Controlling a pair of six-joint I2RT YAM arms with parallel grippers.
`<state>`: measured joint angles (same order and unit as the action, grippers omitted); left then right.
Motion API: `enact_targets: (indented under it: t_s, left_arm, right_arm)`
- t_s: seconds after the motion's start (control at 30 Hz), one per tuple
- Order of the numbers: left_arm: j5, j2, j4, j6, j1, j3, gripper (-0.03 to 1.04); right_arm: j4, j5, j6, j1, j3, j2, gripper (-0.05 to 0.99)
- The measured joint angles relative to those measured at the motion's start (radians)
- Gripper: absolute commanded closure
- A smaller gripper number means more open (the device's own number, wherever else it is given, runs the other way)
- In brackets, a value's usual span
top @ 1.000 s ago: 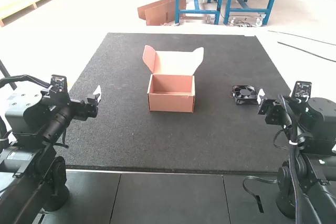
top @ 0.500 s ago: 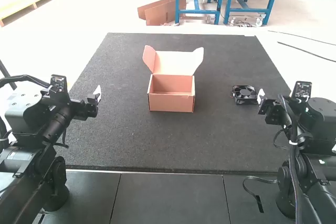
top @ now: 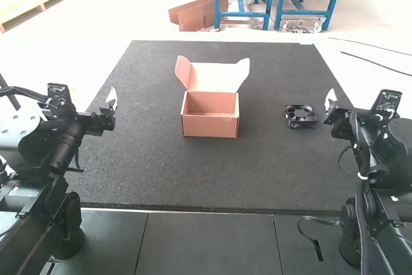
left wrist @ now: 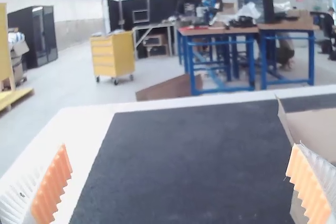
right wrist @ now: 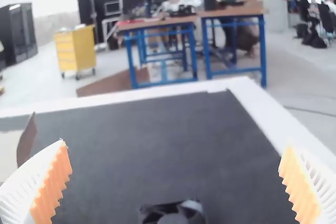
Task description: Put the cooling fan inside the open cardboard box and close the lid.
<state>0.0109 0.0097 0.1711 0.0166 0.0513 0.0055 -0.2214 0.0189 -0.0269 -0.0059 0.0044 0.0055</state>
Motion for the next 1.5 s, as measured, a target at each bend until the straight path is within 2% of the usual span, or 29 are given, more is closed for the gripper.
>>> enact_targets:
  t_s: [0.27,0.47,0.6,0.83,0.9,1.07,1.17,1.3,1.37,1.5]
  left_arm:
    - [-0.038,0.000,-0.020,0.004,0.000,0.027,0.04]
    - [-0.041,0.009,-0.019,0.004,0.000,0.126,0.04]
    - [-0.042,0.106,-0.016,0.004,0.000,0.199,0.04]
    - [-0.055,0.327,-0.029,0.004,0.000,0.361,0.04]
    - [-0.060,0.381,-0.042,0.004,0.000,0.414,0.04]
    - [-0.090,0.528,-0.134,0.005,0.000,0.576,0.05]
    - [-0.094,0.622,-0.237,0.009,0.000,0.687,0.05]
    - [-0.093,0.723,-0.381,0.038,0.000,0.793,0.05]
    - [-0.066,0.760,-0.435,0.050,0.001,0.819,0.05]
    - [0.002,0.797,-0.468,0.055,0.008,0.822,0.05]
  right_arm:
    - [0.002,0.003,-0.005,0.000,0.016,0.000,0.02]
    - [0.008,-0.009,-0.005,-0.002,0.132,0.039,0.02]
    - [0.010,-0.012,-0.005,-0.002,0.227,0.164,0.02]
    - [0.121,-0.011,-0.033,-0.002,0.430,0.398,0.02]
    - [0.194,-0.012,-0.043,-0.002,0.497,0.439,0.02]
    - [0.367,-0.011,-0.068,-0.002,0.663,0.548,0.02]
    - [0.471,-0.010,-0.073,-0.002,0.756,0.627,0.02]
    - [0.581,-0.010,-0.063,-0.002,0.885,0.755,0.03]
    - [0.623,-0.010,-0.054,-0.002,0.949,0.820,0.03]
    - [0.671,-0.010,-0.045,-0.002,1.051,0.932,0.03]
